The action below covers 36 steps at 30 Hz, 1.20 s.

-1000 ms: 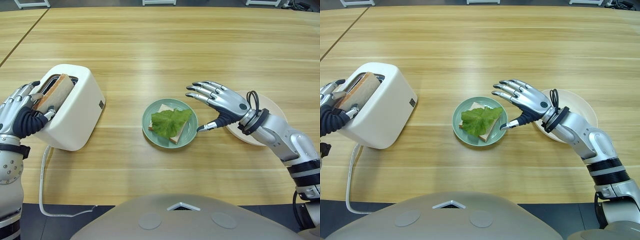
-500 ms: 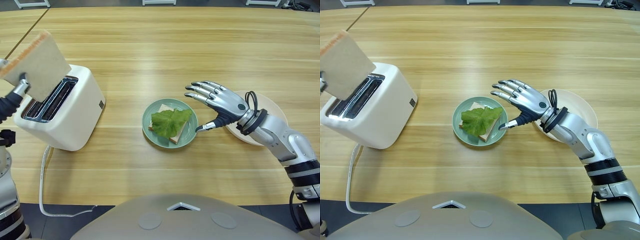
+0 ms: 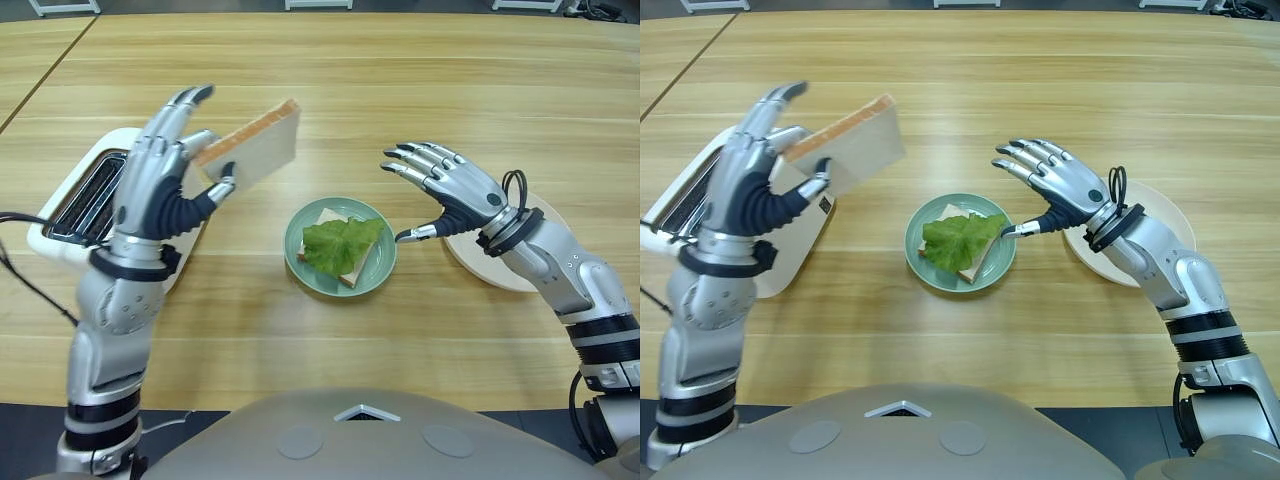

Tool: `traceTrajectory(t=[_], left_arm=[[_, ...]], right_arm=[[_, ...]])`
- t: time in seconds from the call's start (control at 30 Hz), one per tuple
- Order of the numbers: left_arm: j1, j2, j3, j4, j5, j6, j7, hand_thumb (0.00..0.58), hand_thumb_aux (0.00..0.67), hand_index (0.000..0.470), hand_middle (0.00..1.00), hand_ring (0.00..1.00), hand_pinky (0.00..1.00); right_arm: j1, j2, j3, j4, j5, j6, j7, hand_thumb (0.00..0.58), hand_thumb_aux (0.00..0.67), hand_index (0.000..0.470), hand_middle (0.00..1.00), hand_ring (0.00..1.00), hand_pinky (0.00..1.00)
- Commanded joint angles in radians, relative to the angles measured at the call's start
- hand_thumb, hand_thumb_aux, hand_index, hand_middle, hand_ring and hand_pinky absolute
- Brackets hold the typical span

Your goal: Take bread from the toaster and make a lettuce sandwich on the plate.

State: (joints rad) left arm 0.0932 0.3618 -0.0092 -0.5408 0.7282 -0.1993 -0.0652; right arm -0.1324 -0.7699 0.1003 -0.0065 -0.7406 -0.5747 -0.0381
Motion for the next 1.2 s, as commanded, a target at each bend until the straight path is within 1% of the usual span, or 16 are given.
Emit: traceTrajectory(t=[0.03,0.17,0.3,0.6,0.7,0.87,1.17,1.2], left_arm=[[-0.092,-0.002,-0.158,0.141,0.208,-0.033,0.046,0.58,0.67,0.47,0.0,0.0,0.0],[-0.199,0.01,-0.31,0.32,0.434,-0.057,0.141,0.58,0.67,0.47,0.0,0.0,0.0],[-0.274,0.007,-0.416,0.439,0.582,-0.025,0.188,0.58,0.67,0.47,0.0,0.0,0.0],[-0.26,-0.003,-0.597,0.507,0.711,0.042,0.179,0.58,0.67,0.47,0.0,0.0,0.0],[-0.212,0.001,-0.626,0.443,0.716,0.067,0.132,0.58,0.67,0.47,0.0,0.0,0.0],[-0.168,0.015,-0.631,0.339,0.734,0.11,0.062,0.58,0.67,0.47,0.0,0.0,0.0],[-0.138,0.0,-0.638,0.324,0.73,0.15,0.008,0.58,0.67,0.47,0.0,0.0,0.0],[-0.135,-0.001,-0.636,0.317,0.731,0.155,0.004,0.539,0.491,0.345,0.0,0.0,0.0]], right_arm=[[-0.027,0.015,-0.008,0.028,0.02,0.006,-0.003,0.0,0.0,0.0,0.0,0.0,0.0],[-0.038,0.026,0.001,0.05,0.018,-0.002,-0.006,0.0,0.0,0.0,0.0,0.0,0.0],[-0.043,0.03,0.006,0.066,0.018,-0.009,-0.009,0.0,0.0,0.0,0.0,0.0,0.0],[-0.04,0.032,0.016,0.07,0.017,-0.018,-0.003,0.0,0.0,0.0,0.0,0.0,0.0],[-0.038,0.032,0.015,0.061,0.016,-0.018,0.001,0.0,0.0,0.0,0.0,0.0,0.0],[-0.034,0.032,0.018,0.058,0.012,-0.02,0.003,0.0,0.0,0.0,0.0,0.0,0.0],[-0.037,0.029,0.033,0.063,0.005,-0.032,0.011,0.0,0.0,0.0,0.0,0.0,0.0],[-0.037,0.029,0.034,0.064,0.004,-0.033,0.012,0.0,0.0,0.0,0.0,0.0,0.0]])
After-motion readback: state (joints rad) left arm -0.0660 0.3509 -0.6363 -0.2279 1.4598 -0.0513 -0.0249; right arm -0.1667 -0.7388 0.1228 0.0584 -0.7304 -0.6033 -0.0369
